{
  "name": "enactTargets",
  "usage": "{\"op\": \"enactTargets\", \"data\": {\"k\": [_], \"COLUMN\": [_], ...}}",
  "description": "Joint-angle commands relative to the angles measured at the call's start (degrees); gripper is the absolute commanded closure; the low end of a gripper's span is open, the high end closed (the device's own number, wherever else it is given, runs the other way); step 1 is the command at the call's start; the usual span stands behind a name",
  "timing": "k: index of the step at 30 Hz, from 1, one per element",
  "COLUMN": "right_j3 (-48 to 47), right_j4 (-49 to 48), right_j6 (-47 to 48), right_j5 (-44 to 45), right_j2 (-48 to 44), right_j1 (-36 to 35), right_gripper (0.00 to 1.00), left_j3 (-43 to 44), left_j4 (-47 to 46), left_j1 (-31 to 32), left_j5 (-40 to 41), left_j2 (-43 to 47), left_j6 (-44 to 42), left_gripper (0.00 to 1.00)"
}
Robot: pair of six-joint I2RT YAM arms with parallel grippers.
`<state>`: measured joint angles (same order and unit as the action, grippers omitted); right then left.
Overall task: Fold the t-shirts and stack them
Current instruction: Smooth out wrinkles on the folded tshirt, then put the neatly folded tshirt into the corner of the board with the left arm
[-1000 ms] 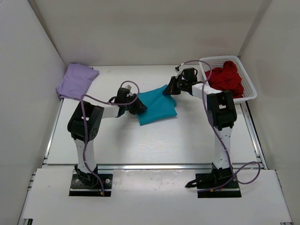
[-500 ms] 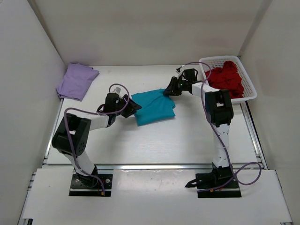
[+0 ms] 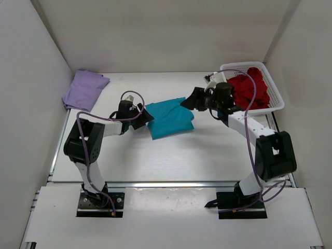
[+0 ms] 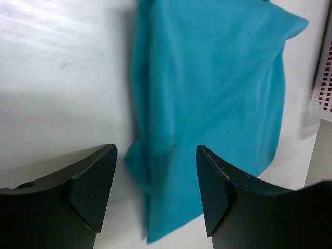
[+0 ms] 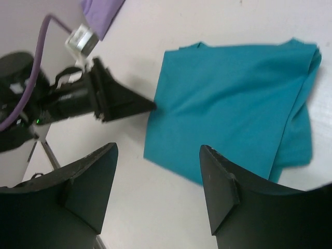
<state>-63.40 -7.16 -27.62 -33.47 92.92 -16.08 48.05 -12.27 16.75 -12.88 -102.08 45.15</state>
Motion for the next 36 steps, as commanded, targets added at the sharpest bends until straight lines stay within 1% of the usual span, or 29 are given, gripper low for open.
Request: {"op": "enactTargets", "data": {"k": [1,3,4,6,7,8,9,10,11,13,16,17,20,23,25,26,28,29,31,33,34,35,36], "right_j3": [8.69,13.54,14.61,17.77,20.13,22.42,22.79,24.62,26.29,28.40,31.84,32.97,35.35,36.50,36.06,35.71,35.63,35.54,35.01,35.01,34.75,34.83,34.74], "right_j4": [-8.13,-10.15,-10.42,-11.47,-12.17,-13.31,-14.02,-14.37,-14.64,-15.60,-18.06,-18.68,-18.33,-19.47,-20.00,-20.00,-20.26,-20.18,-19.83,-19.47,-19.47,-19.30,-19.30], "right_j6": [-2.70,-3.49,-3.58,-4.02,-4.63,-5.42,-5.87,-6.22,-6.57,-6.92,-9.03,-9.47,-9.47,-9.91,-10.00,-10.09,-10.09,-10.09,-9.74,-9.21,-9.47,-9.04,-9.21], "right_j5": [0.87,-0.10,-0.45,-2.20,-2.82,-4.13,-5.36,-5.46,-5.29,-5.63,-6.95,-6.61,-7.13,-7.92,-9.23,-9.24,-9.42,-9.94,-10.21,-10.38,-10.56,-10.73,-10.74], "right_j2": [-5.20,-9.67,-10.39,-13.63,-14.26,-15.31,-16.19,-16.72,-18.03,-19.35,-21.64,-21.91,-22.35,-21.39,-20.51,-19.72,-19.45,-19.27,-18.84,-18.57,-18.13,-17.87,-17.87], "right_j1": [0.69,1.22,1.74,2.27,3.67,4.73,4.82,5.87,5.79,6.66,7.28,7.20,7.29,7.81,8.07,8.16,8.16,7.82,7.55,6.67,6.32,5.62,5.18], "right_gripper": [0.37,0.37,0.37,0.37,0.37,0.37,0.37,0.38,0.39,0.39,0.40,0.40,0.41,0.41,0.40,0.40,0.40,0.41,0.40,0.41,0.41,0.41,0.41], "left_j3": [3.18,5.90,6.70,10.29,11.09,12.75,14.25,14.96,16.97,21.36,28.92,29.90,35.69,42.37,46.94,47.83,48.80,48.63,47.23,44.16,40.32,36.01,33.88], "left_j4": [3.31,1.39,0.24,-1.16,-1.87,-2.66,-4.32,-6.08,-5.84,-4.61,-3.55,-3.03,-1.27,2.33,5.58,7.16,6.65,7.00,5.87,4.37,3.23,0.52,-1.07], "left_j1": [2.40,3.89,4.34,5.74,6.18,6.53,6.80,6.89,7.06,7.41,6.81,6.19,3.12,-2.15,-6.97,-8.30,-14.96,-16.65,-24.01,-28.69,-31.58,-33.96,-35.20], "left_j5": [0.32,-1.43,-1.79,-3.98,-3.90,-4.42,-5.30,-5.48,-5.48,-5.39,-6.01,-6.45,-8.29,-10.14,-10.76,-10.93,-12.16,-12.43,-12.61,-10.94,-9.37,-8.13,-7.77], "left_j2": [-5.22,-9.08,-9.97,-13.56,-14.19,-15.68,-16.82,-17.36,-18.23,-19.29,-19.82,-19.47,-18.42,-17.36,-16.40,-16.05,-14.64,-14.11,-12.80,-10.86,-9.38,-8.23,-7.78], "left_j6": [-2.43,-1.12,-0.24,1.16,1.96,2.49,4.06,5.73,6.09,6.71,7.06,7.06,6.89,6.28,4.70,4.34,5.12,5.74,6.79,6.71,7.49,8.72,10.99], "left_gripper": [0.27,0.28,0.30,0.34,0.39,0.52,0.61,0.76,0.90,1.00,1.00,1.00,1.00,1.00,1.00,1.00,1.00,1.00,1.00,1.00,0.98,0.81,0.72]}}
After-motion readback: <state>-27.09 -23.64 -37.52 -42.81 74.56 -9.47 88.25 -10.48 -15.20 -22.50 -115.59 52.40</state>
